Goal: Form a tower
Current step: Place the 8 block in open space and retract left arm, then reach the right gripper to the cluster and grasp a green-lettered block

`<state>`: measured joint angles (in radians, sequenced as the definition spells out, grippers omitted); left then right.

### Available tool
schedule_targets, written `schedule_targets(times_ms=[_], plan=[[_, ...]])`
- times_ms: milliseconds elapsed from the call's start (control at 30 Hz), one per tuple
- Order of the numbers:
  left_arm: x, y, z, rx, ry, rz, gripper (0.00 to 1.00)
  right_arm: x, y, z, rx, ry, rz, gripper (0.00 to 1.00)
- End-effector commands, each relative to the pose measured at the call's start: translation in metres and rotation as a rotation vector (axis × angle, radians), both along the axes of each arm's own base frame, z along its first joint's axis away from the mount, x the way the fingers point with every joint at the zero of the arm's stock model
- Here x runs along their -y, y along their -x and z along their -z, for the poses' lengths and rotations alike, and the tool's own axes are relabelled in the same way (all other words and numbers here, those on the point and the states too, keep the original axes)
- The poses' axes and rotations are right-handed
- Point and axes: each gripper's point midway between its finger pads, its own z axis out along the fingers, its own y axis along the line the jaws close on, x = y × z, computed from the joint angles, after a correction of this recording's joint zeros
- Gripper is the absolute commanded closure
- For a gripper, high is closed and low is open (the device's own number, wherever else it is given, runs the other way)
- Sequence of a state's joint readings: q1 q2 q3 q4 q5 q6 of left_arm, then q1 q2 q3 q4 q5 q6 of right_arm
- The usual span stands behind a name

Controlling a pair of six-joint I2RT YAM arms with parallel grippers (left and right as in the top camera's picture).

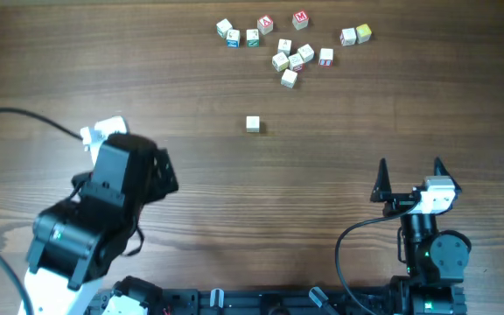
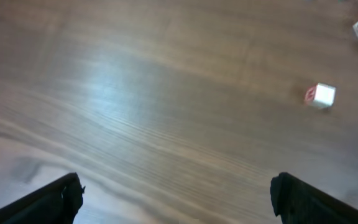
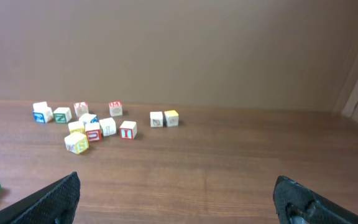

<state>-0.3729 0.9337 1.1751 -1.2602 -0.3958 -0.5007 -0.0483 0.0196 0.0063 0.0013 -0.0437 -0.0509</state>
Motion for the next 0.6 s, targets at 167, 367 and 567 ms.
schedule_targets(times_ms=[167, 367, 567], plan=[[-0.005, 0.009, 0.001, -0.012, 0.002, -0.02, 0.0, -0.063, 0.011, -0.007, -0.123, -0.816, -0.351, 0.0], [-0.005, 0.009, 0.001, -0.012, 0.002, -0.02, 0.0, -0.064, 0.012, -0.012, -0.232, -1.452, -0.325, 0.0], [-0.005, 0.009, 0.001, -0.012, 0.002, -0.02, 0.0, -0.086, 0.027, -0.053, -0.149, -1.047, -0.529, 0.01]])
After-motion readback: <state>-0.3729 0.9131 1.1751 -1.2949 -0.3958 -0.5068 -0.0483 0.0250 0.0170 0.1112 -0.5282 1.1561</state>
